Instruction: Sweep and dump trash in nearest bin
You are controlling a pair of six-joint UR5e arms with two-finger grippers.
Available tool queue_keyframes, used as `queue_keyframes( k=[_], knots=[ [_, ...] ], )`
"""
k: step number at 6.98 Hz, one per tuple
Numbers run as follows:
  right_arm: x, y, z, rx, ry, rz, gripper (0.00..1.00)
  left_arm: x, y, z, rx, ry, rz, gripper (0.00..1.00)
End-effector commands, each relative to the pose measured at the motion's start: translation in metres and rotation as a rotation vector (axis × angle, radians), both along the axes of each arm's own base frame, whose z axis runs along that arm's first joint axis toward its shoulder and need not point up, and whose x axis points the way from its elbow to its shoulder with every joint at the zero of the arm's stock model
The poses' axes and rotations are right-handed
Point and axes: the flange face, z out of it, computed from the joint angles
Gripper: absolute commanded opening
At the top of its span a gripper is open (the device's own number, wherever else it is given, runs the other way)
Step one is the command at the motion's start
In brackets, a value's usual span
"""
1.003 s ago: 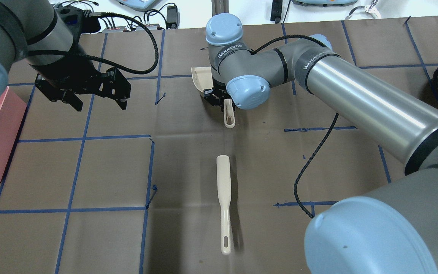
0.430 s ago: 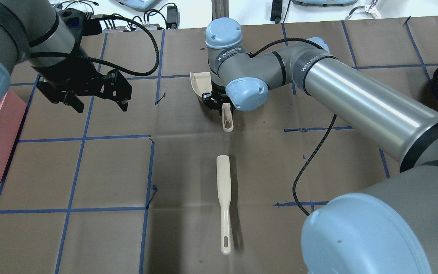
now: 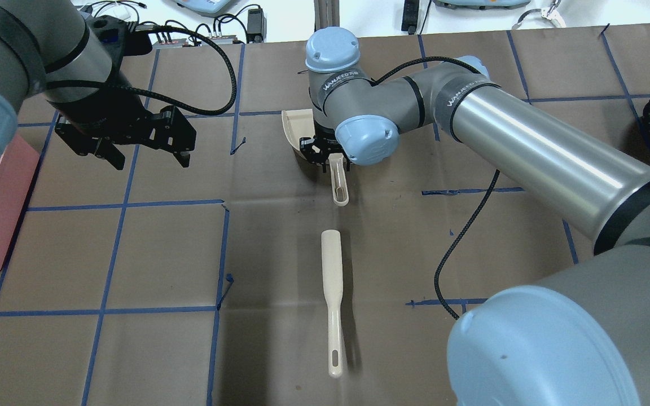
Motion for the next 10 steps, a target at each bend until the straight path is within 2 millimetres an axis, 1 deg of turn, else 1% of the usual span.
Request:
queue_keyframes(
  k=[1, 2, 3, 4, 5, 6, 7, 8, 9, 10],
  knots=[
    [-0.014, -0.009, 0.019, 0.001, 0.009, -0.022, 1.00, 0.000, 0.000, 0.000, -0.001, 0.004, -0.003, 1.00],
    [-0.032, -0.018, 0.045, -0.004, 0.007, -0.044, 1.00, 0.000, 0.000, 0.000, -0.001, 0.003, 0.000, 1.00],
    [-0.064, -0.022, 0.080, 0.034, 0.020, -0.083, 1.00, 0.000, 0.000, -0.001, 0.001, 0.001, 0.000, 1.00],
    [-0.097, -0.021, 0.104, 0.051, 0.023, -0.091, 1.00, 0.000, 0.000, -0.001, 0.001, -0.003, -0.003, 1.00],
    [-0.122, -0.018, 0.122, 0.069, 0.026, -0.079, 1.00, 0.000, 0.000, -0.001, 0.001, 0.001, -0.003, 1.00],
    [-0.139, -0.010, 0.143, 0.071, 0.026, -0.056, 1.00, 0.000, 0.000, -0.001, -0.001, 0.001, -0.008, 1.00],
    [-0.161, 0.000, 0.165, 0.060, 0.041, -0.020, 1.00, 0.000, 0.000, -0.001, -0.001, -0.002, -0.011, 1.00],
    [-0.188, 0.013, 0.182, 0.044, 0.083, 0.022, 1.00, 0.000, 0.000, 0.001, -0.004, 0.000, -0.011, 1.00],
    [-0.216, 0.031, 0.202, 0.021, 0.081, 0.035, 1.00, -0.001, -0.001, 0.000, -0.006, 0.009, -0.003, 1.00],
    [-0.245, 0.054, 0.218, 0.022, 0.078, 0.024, 1.00, -0.001, -0.001, 0.000, -0.006, 0.009, 0.000, 1.00]
  ],
)
